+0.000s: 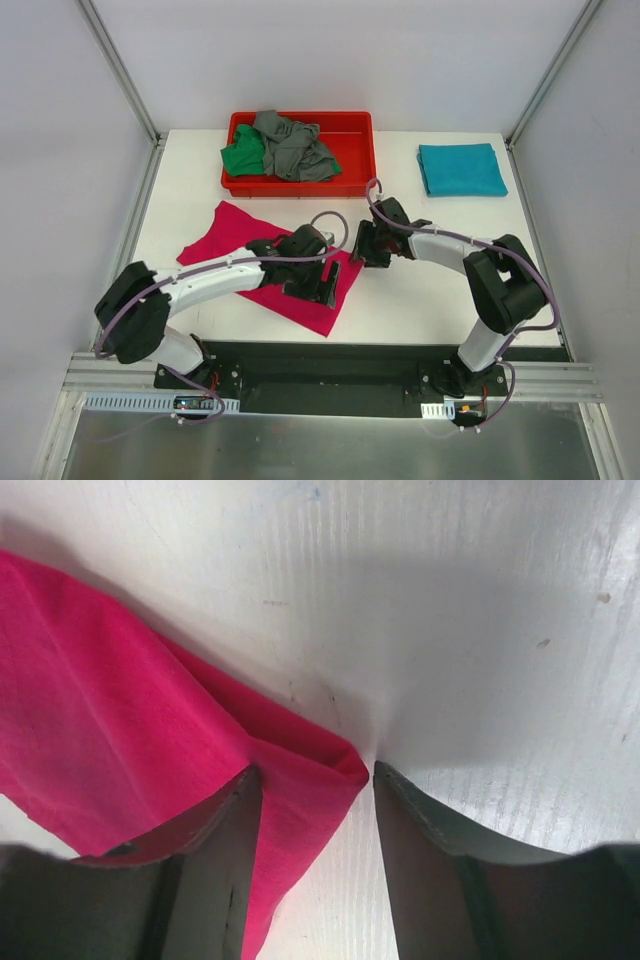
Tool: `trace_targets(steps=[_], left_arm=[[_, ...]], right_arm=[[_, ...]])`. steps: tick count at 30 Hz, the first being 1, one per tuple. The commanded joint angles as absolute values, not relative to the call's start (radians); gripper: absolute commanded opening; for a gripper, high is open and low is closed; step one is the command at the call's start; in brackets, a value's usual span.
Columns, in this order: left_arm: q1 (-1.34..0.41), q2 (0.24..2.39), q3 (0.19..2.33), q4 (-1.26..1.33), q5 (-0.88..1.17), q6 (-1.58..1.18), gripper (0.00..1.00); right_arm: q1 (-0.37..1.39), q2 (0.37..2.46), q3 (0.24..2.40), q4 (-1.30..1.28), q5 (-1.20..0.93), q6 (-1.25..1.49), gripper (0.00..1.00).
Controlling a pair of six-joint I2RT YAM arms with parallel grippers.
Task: Fold and stack the t-shirts
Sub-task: Grab one side of the 2/3 rectangular tshirt with both arms
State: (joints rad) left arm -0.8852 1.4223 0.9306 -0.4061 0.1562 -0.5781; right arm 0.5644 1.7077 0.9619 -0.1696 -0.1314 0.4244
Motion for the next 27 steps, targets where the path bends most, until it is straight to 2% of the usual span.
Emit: trace_targets(steps=[1, 5, 11, 16, 23, 27], left_arm=[[-0.962, 1.538, 0.988, -0.425, 0.198, -0.589, 0.71], [-1.023, 1.607, 1.017, -0.426, 0.206, -0.598, 0.6], [-1.049, 1.693, 1.035, -0.426, 0.244, -0.61, 0.41], [-1.06, 1.703, 1.008, -0.428, 0.226, -0.633, 0.38], [-1.062, 1.75, 1.022, -0.44, 0.175, -0.658, 0.36], [-1.062, 1.776, 1.04, -0.477, 0.088, -0.676, 0.3]], right_arm=[[0.569, 1.697, 0.914, -0.166, -0.161, 0.451, 0.49], [0.566, 1.69, 0.893, -0.155, -0.164, 0.454, 0.45], [0.558, 1.703, 0.891, -0.143, -0.173, 0.456, 0.32], [0.554, 1.709, 0.891, -0.14, -0.181, 0.449, 0.26], [0.552, 1.69, 0.882, -0.135, -0.207, 0.44, 0.25], [0.552, 1.681, 0.876, -0.133, -0.224, 0.434, 0.25]])
